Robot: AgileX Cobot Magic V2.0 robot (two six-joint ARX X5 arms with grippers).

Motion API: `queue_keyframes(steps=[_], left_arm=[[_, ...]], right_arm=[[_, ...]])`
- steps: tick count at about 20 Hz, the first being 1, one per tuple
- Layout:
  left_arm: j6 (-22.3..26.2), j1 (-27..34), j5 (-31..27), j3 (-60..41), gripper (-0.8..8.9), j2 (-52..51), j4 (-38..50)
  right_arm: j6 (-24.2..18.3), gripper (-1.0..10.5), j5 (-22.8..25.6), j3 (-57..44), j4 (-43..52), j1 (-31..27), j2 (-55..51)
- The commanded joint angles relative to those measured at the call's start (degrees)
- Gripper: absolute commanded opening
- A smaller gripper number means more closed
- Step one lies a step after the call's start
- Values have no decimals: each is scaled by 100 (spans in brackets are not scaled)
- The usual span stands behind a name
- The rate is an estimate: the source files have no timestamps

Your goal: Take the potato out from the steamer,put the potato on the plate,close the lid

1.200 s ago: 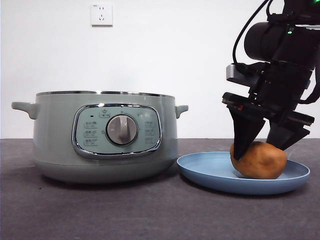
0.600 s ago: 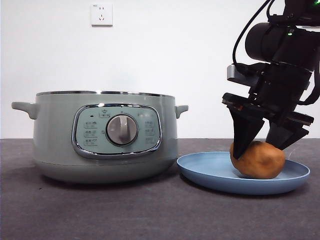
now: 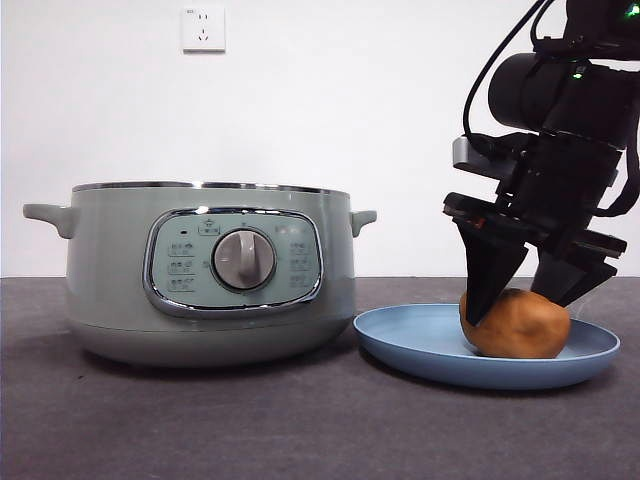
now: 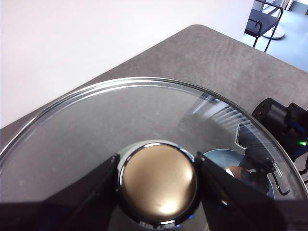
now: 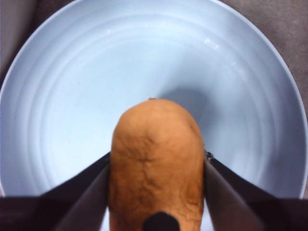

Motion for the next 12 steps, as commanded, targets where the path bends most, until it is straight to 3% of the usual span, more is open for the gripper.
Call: queue_keyframes(steps=[1, 6, 12], left_arm=[[-31, -20, 50, 63, -8, -72, 245], [-33, -20, 42, 63, -8, -72, 297], [-87, -20, -13, 61, -8, -11, 575]], right_arm=[[55, 453, 7, -22, -9, 2, 96], [55, 450, 9, 385, -533, 2, -262], [57, 445, 7, 1099, -1180, 2, -1537]])
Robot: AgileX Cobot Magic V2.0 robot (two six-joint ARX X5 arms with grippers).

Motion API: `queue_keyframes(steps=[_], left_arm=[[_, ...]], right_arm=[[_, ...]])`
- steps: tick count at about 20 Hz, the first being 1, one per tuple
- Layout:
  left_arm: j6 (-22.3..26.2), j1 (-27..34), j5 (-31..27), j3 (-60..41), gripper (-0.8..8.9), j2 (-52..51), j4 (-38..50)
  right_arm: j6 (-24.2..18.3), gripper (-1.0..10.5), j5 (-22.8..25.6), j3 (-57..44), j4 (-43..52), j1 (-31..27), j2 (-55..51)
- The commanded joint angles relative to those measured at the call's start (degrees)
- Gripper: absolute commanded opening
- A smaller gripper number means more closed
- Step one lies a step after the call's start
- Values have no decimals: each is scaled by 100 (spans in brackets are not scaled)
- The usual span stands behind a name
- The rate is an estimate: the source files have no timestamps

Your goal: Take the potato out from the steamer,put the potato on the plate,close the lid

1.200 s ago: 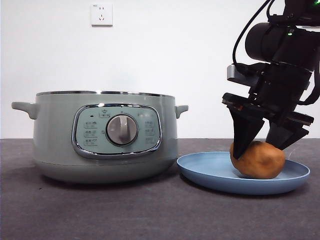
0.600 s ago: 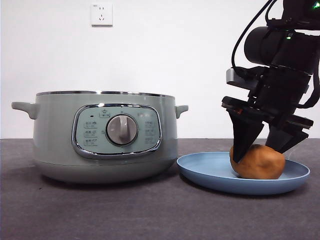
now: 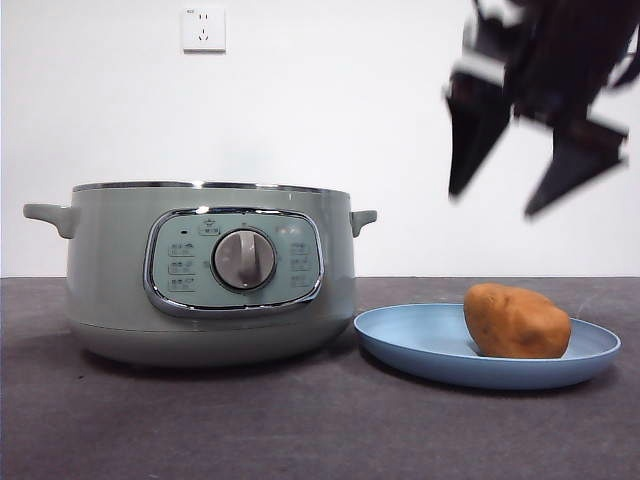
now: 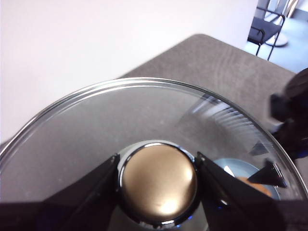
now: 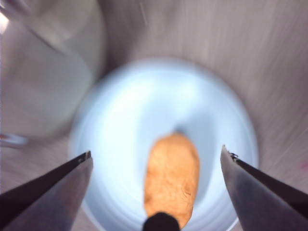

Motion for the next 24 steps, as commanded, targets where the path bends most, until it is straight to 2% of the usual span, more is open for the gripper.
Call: queue_keyframes(steps=[1, 3, 9, 12, 16, 20, 24], left_arm=[[-81, -20, 44, 59, -8, 37, 260], [-140, -20, 44, -90, -8, 114, 350], [-518, -22, 37, -1631, -8, 107, 1453], [-680, -79, 24, -2430, -8, 26, 2085], [-673, -291, -396, -3298, -8, -31, 2686], [-688, -398, -452, -3698, -8, -31, 3032], [-678, -463, -778, -3945, -8, -31, 3086]], right_arm=[[48, 445, 0, 199, -92, 2, -546], [85, 445, 2, 345, -90, 2, -1082], [109, 442, 79, 643, -103, -4, -2109], [144, 442, 348, 667, -203, -4, -2236], [149, 442, 492, 667, -411, -4, -2234], [190, 442, 476, 667, -433, -2, -2234], [190, 442, 476, 667, -492, -4, -2234]])
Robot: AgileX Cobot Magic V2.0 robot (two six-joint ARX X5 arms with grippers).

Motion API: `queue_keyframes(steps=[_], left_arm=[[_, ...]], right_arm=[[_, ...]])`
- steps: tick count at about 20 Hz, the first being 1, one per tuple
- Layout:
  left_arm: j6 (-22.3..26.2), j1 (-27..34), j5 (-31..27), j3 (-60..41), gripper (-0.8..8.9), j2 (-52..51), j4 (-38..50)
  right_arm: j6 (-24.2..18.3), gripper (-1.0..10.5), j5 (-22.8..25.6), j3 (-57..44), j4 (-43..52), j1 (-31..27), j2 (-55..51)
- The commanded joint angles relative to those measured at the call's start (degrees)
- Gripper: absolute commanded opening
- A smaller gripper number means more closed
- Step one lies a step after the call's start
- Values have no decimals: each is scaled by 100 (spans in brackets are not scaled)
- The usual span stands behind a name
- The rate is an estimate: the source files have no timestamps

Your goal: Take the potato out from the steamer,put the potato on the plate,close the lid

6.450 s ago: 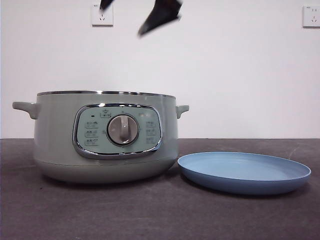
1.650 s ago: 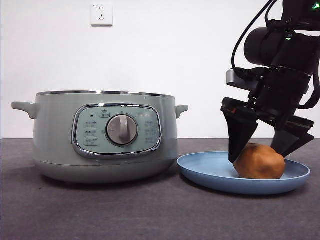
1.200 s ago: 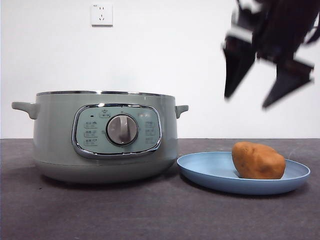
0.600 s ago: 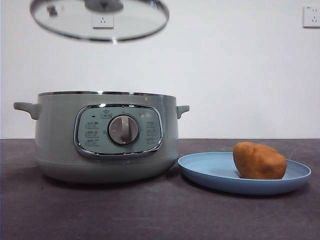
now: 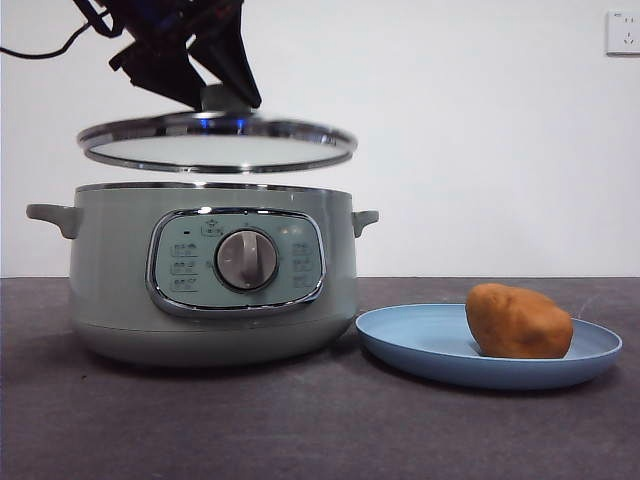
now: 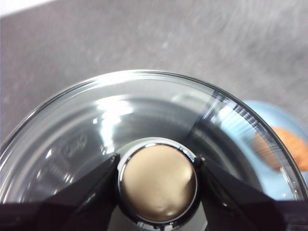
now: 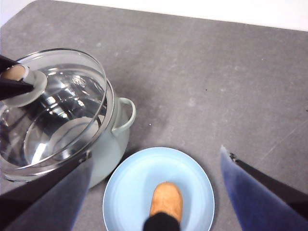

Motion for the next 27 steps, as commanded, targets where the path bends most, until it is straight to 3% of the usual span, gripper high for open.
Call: queue_keyframes(steps=[1, 18, 23, 27], left_arm=[[-37, -33, -111, -146, -8, -151, 337], [-35, -22, -254, -1353, -8, -144, 1484], [31, -44, -811, -1392, -8, -144, 1711], [13, -103, -761, -1392, -8, -144, 1987]], right_arm=[[76, 442, 17, 4, 11, 0, 2], [76, 442, 15, 4, -13, 2, 0], [76, 442, 15, 4, -37, 2, 0], [76, 442, 15, 4, -142, 2, 0]])
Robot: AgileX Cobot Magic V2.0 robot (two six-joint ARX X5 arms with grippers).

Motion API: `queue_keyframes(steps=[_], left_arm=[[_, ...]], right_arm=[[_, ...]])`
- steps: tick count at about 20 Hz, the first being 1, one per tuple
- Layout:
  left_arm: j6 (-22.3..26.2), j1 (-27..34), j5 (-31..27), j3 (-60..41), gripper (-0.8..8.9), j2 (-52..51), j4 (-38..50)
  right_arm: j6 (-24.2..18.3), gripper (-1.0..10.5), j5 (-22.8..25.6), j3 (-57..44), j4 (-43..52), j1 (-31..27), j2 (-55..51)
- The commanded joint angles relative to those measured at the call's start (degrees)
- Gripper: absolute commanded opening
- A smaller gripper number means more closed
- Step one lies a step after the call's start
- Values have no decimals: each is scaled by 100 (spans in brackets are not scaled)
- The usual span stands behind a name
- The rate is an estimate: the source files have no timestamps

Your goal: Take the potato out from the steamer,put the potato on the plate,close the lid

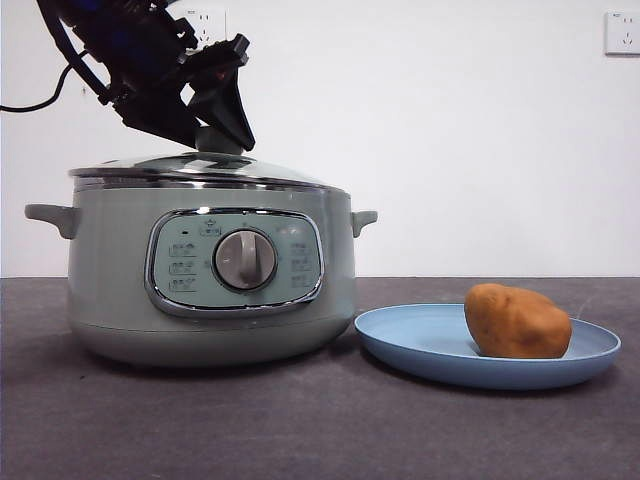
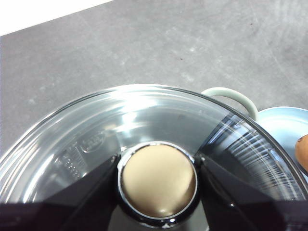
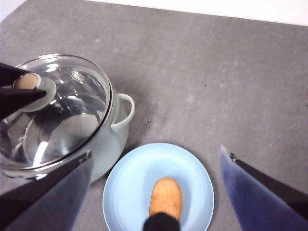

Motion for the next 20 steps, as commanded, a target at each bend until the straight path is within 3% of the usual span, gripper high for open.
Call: queue_keyframes(steps=[1, 9, 17, 18, 20], left_arm=[[50, -9, -70, -48, -8, 37, 184], [-59, -9, 608, -48, -8, 42, -446], [-61, -13, 483, -48, 3, 133, -535], [-61, -7, 348, -48, 59, 133, -518], [-66, -7, 140, -46, 317, 133, -459]], right_arm=[[57, 442, 17, 4, -66, 2, 0], [57, 442, 17, 4, -120, 2, -4], [55, 442, 17, 4, -179, 2, -11], [55, 442, 17, 4, -195, 2, -11], [55, 442, 17, 4, -221, 2, -11]])
